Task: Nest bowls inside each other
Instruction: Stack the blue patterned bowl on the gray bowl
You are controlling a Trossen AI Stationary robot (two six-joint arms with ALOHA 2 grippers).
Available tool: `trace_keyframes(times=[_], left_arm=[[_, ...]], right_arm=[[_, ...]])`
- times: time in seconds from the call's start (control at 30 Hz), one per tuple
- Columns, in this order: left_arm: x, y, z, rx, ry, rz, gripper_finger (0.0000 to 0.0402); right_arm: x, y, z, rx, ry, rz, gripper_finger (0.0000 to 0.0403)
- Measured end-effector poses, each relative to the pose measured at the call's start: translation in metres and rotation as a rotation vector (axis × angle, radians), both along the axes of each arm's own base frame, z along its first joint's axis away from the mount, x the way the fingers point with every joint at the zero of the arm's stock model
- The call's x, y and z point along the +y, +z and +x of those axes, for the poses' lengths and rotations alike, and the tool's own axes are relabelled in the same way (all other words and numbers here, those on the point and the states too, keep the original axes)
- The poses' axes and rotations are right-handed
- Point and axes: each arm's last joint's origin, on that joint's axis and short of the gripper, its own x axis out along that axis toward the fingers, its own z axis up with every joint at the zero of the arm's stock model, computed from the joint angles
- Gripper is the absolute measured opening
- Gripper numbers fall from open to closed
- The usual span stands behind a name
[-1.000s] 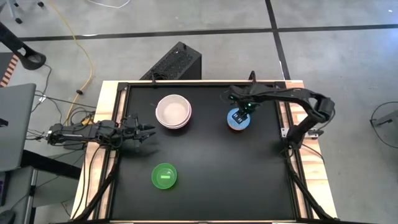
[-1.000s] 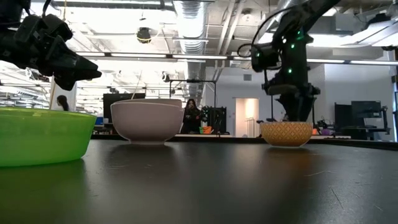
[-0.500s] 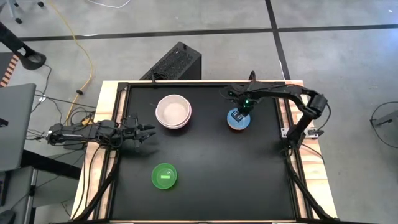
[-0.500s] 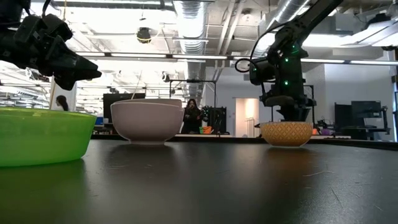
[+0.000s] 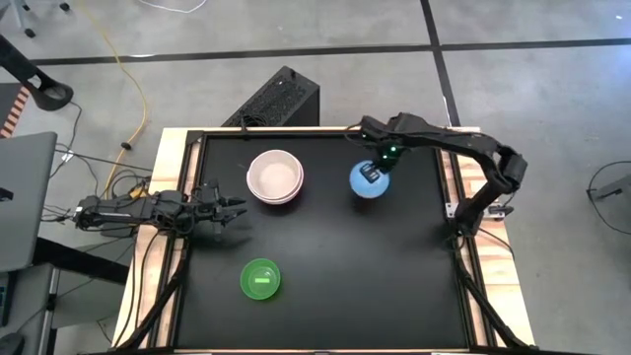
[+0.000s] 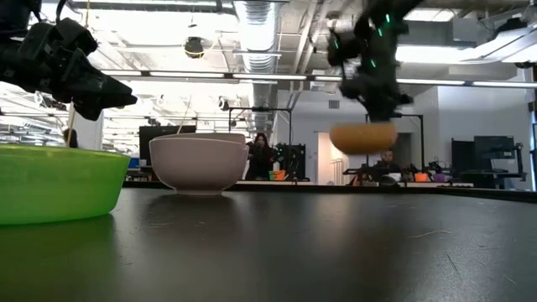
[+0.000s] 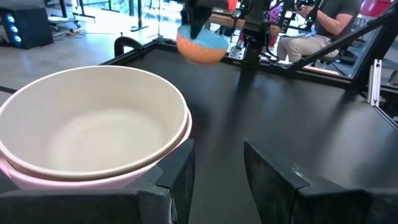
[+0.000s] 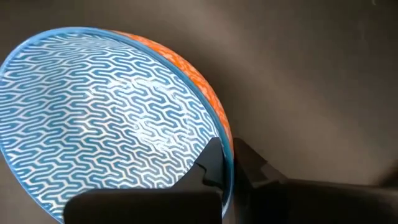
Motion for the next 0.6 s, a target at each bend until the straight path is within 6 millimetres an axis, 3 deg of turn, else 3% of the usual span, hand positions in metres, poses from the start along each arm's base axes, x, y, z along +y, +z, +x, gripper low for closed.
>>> trace_keyframes(times=[0.2, 0.37, 0.6], left_arm=[[0.0, 0.0, 0.0, 0.002, 0.0, 0.007, 0.0128], [0.0, 0.0, 0.0, 0.002, 0.0, 0.007, 0.0128], [0.0, 0.0, 0.0, 0.0, -0.001, 0.006, 0.0128]], right_arm=[[0.028, 0.056, 0.052, -0.257, 0.052, -0.122, 0.0014], [0.034, 0.089, 0.101, -0.48, 0.05, -0.204, 0.0013], [0.021, 0.077, 0.168, -0.487, 0.127, -0.212, 0.0012]])
